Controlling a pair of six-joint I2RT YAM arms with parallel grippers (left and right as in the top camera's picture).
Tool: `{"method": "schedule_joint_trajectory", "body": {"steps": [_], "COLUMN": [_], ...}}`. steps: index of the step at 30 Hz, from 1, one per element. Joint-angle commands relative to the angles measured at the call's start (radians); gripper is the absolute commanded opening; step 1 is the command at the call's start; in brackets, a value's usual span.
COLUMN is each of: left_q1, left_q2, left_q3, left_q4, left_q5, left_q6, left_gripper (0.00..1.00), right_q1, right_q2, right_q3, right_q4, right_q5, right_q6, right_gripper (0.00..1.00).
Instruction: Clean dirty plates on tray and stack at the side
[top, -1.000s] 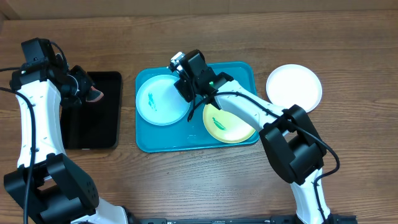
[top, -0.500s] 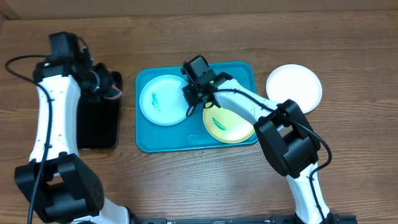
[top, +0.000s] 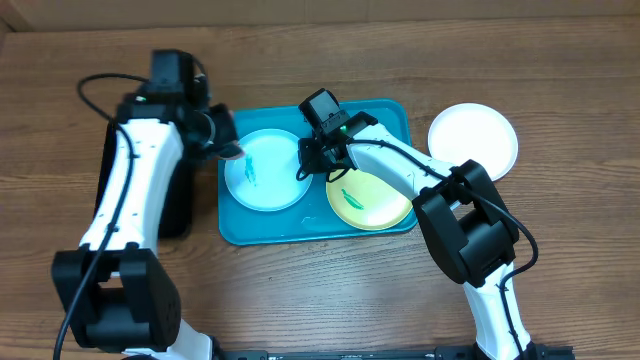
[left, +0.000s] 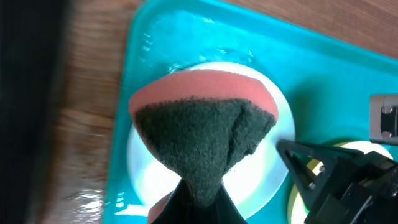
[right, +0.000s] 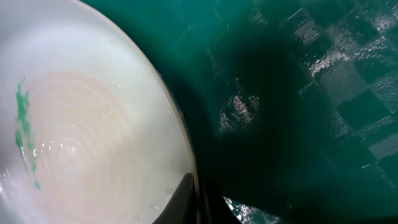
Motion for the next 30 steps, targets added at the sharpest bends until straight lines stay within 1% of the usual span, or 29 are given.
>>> {"method": "schedule_joint_trajectory", "body": {"steps": [1, 5, 7, 8, 11, 16, 20, 25, 27, 30], "left_q1": [-0.047, -0.04, -0.004, 0.046, 0.133, 0.282, 0.352, 0.386, 0.39, 0.399], "left_q2": [0.004, 0.0, -0.003, -0.004, -0.004, 0.004, 0.004, 0.004, 0.004, 0.004], "left_q3": [-0.081, -0.08, -0.043, 0.01, 0.051, 0.018, -0.087, -0.241, -0.275, -0.299], "left_q4": [0.047, 0.021, -0.027, -0.086, -0.131, -0.14, -0.072, 0.105, 0.157, 0.217], "left_q5": [-0.008, -0.11, -0.12, -0.122, -0.145, -0.14, -0.124, -0.119, -0.127, -0.178], "left_q6": [-0.073, -0.069, -0.069, -0.05, -0.004, 0.021, 0.021, 0.021, 0.022, 0.022], "left_gripper": [0.04, 0.04, 0.04, 0.04, 0.04, 0.04, 0.04, 0.04, 0.04, 0.04], "right_q1": [0.004, 0.003, 0.003, 0.003, 0.003, 0.003, 0.004, 0.004, 0.004, 0.005], "right_q2": [0.024, 0.024, 0.024, 0.024, 0.024, 0.024, 0.024, 0.024, 0.024, 0.024], "right_q3": [-0.024, -0.024, -0.024, -0.024, -0.024, -0.024, -0.024, -0.024, -0.024, -0.024], "right_q4": [-0.032, -0.032, -0.032, -0.032, -0.026, -0.024, -0.029, -0.033, -0.036, -0.044], "right_q5": [-0.006, -0.006, -0.006, -0.006, 0.003, 0.042, 0.016, 0.015, 0.015, 0.016], "right_q6": [0.01, 0.01, 0.01, 0.01, 0.01, 0.01, 0.011, 0.011, 0.011, 0.011], "right_gripper": [0.04, 0.04, 0.04, 0.04, 0.04, 0.04, 0.1, 0.09, 0.09, 0.09]}}
